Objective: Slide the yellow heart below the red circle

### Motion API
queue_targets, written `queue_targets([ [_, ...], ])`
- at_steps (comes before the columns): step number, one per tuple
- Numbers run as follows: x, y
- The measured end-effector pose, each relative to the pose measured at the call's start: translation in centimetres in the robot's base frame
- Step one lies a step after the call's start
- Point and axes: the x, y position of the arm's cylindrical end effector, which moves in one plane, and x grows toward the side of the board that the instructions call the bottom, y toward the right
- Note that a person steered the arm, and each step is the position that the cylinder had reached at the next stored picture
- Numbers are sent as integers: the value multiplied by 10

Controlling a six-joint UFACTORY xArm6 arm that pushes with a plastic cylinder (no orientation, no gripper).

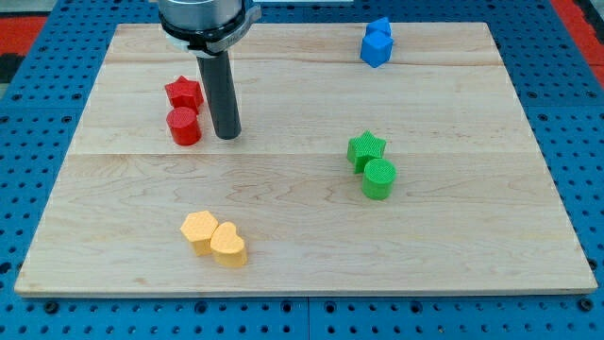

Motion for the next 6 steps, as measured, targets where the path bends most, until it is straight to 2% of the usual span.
queue_targets([
  [1,27,42],
  [3,112,119],
  [4,150,120],
  [6,198,63],
])
